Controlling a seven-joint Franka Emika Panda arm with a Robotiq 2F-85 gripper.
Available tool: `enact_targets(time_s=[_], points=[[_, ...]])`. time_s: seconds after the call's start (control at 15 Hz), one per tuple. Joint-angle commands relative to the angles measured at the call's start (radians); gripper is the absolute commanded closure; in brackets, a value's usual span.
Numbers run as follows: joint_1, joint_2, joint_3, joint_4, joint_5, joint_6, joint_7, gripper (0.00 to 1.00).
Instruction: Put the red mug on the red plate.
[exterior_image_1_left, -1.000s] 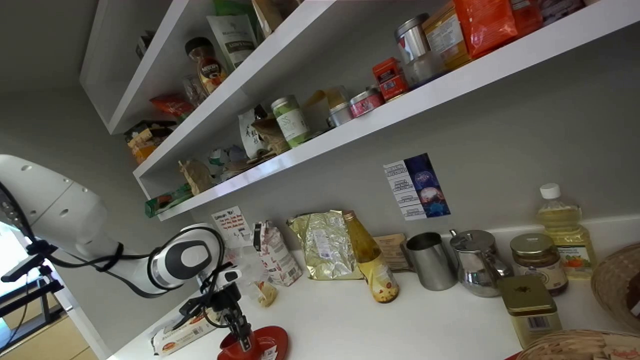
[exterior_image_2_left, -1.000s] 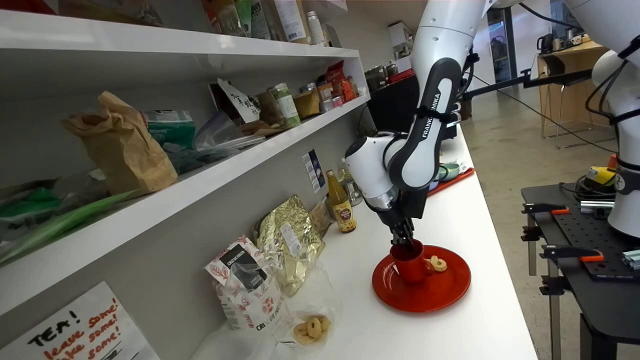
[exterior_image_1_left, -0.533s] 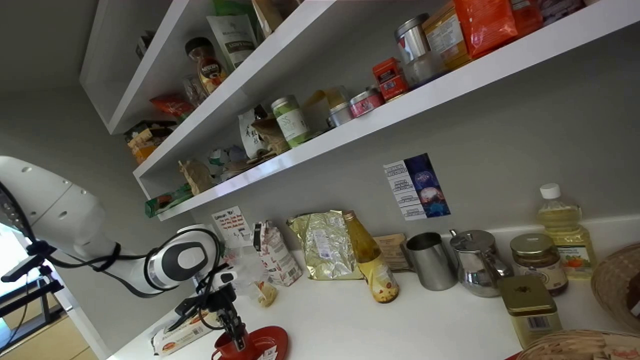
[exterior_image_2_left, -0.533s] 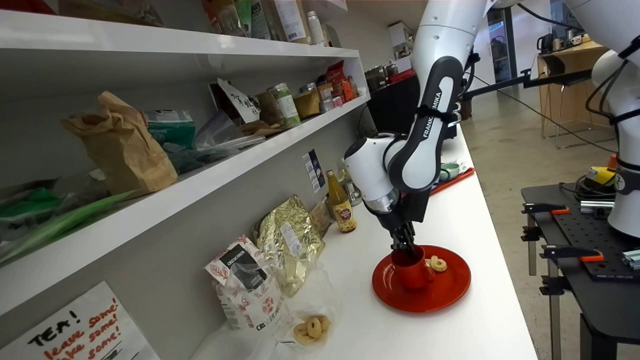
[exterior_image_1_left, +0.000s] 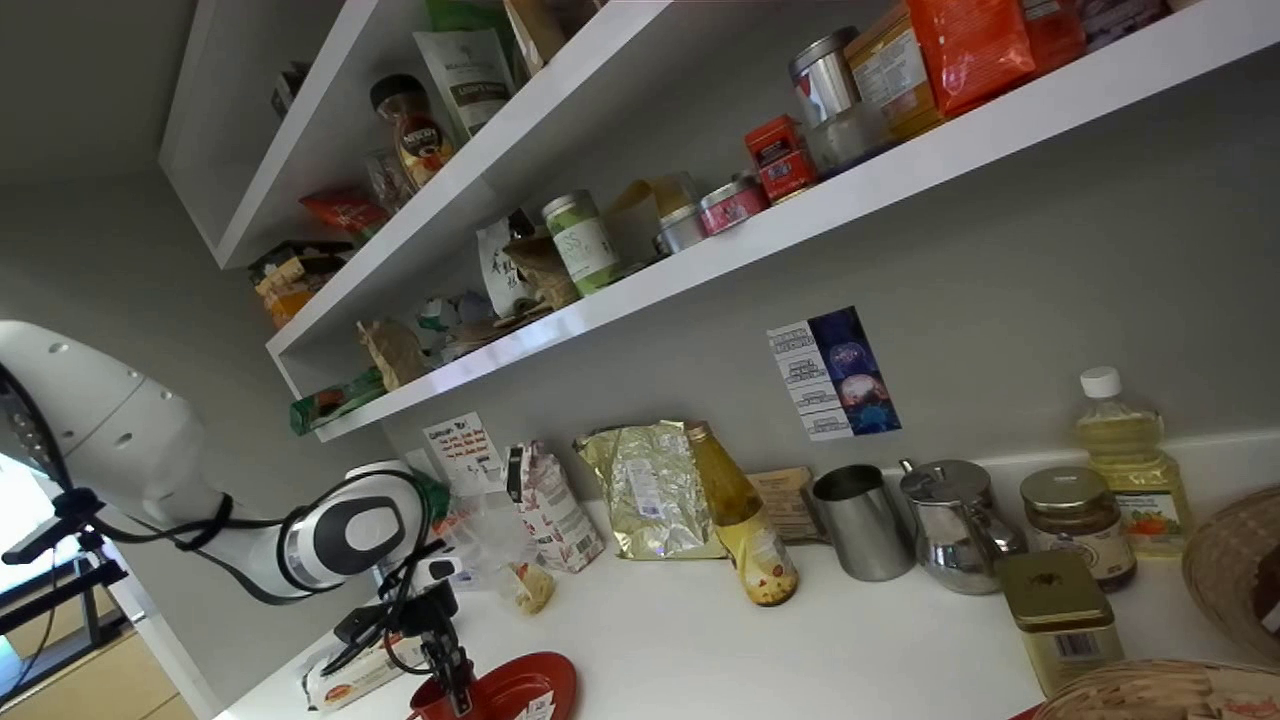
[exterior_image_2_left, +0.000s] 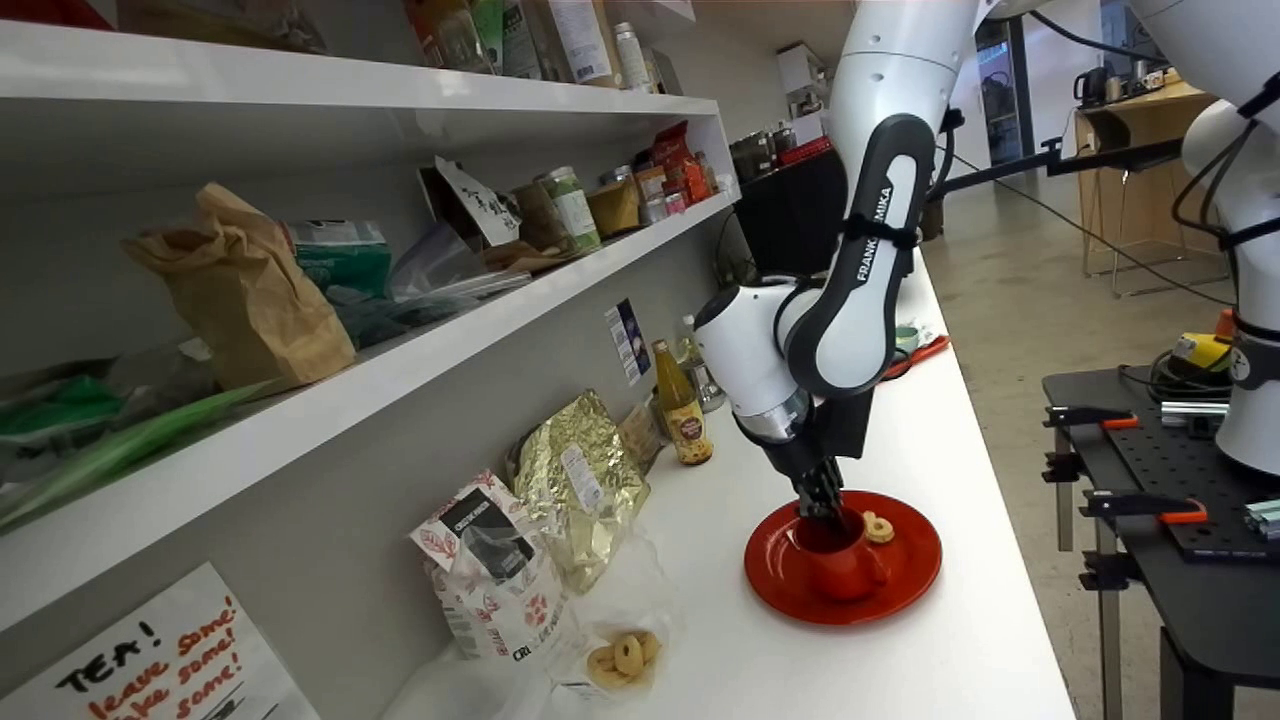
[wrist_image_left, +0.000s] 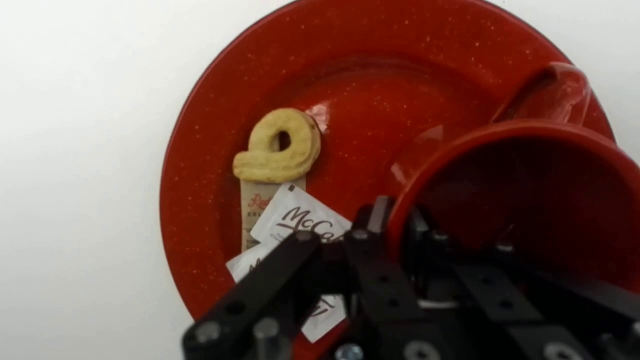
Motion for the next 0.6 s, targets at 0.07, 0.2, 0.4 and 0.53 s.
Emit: enact_targets(time_s=[0.07, 0.2, 0.4, 0.53], points=[[0.007, -0.018, 0.020, -0.050, 0.021, 0.034, -0.061, 0.98], [0.015, -0.001, 0.006, -0.027, 0.011, 0.012, -0.038, 0.68], [0.017, 0.000, 0.005, -0.030, 0.011, 0.012, -0.038, 0.78], [0.016, 0.000, 0.004, -0.030, 0.011, 0.012, -0.038, 0.68]])
